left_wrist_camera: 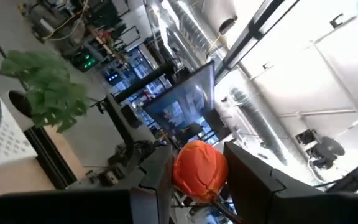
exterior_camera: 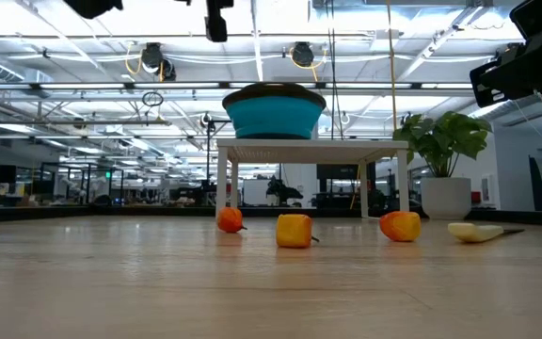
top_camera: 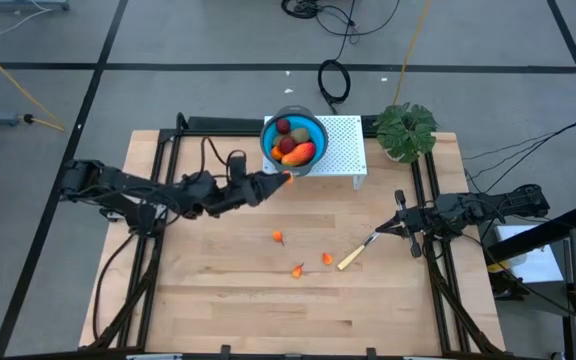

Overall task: Pick & Place Fruit
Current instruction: Put the top left pear into the blue strainer bowl on the shelf

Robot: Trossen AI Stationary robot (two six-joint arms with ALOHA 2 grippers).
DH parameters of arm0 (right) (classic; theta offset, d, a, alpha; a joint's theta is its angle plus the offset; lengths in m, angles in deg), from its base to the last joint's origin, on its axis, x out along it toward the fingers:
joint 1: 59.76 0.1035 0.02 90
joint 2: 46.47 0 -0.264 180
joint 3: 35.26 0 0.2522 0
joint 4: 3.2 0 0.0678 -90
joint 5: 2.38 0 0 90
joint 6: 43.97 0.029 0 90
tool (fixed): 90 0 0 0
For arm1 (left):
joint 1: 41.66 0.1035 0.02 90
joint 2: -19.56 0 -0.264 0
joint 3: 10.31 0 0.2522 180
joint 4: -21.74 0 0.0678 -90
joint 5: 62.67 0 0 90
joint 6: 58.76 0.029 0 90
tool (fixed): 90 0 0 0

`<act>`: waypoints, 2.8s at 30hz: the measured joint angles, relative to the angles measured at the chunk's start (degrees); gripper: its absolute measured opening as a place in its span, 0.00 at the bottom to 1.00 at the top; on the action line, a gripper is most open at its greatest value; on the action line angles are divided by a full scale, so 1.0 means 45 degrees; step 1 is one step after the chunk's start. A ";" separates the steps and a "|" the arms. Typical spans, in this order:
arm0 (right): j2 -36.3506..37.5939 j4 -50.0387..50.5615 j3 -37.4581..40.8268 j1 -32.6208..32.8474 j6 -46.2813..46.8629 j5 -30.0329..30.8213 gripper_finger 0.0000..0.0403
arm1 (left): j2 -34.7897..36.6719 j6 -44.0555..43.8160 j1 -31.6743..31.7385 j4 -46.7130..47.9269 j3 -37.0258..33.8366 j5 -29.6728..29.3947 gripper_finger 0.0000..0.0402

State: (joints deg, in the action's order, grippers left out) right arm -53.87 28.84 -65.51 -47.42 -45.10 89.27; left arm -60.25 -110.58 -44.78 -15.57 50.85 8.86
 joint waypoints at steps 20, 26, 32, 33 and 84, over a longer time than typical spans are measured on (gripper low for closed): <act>-0.0004 0.0005 0.0000 0.0002 -0.0005 0.0086 0.00 | 0.0005 0.3913 0.3822 1.4319 0.6385 0.0821 0.30; 0.0001 0.0010 0.0000 0.0002 -0.0002 0.1255 0.00 | -0.0041 0.5003 0.4651 1.4864 0.6641 0.0640 0.30; 0.0001 0.0014 0.0000 0.0002 -0.0005 0.1316 0.00 | -0.0616 0.5313 0.5142 1.5448 0.6649 0.0759 0.30; 0.0001 0.0015 0.0000 -0.0001 0.0002 0.1311 0.00 | -0.0742 0.5424 0.5169 1.5476 0.6649 0.0760 0.30; -0.0004 0.0384 0.0000 0.0000 0.0087 0.1277 0.00 | -0.2424 0.6123 0.5417 1.6403 0.6649 0.0755 0.30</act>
State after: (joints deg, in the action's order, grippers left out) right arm -53.89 30.57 -65.51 -47.41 -44.71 95.02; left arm -71.16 -83.03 -20.41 58.24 80.77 12.26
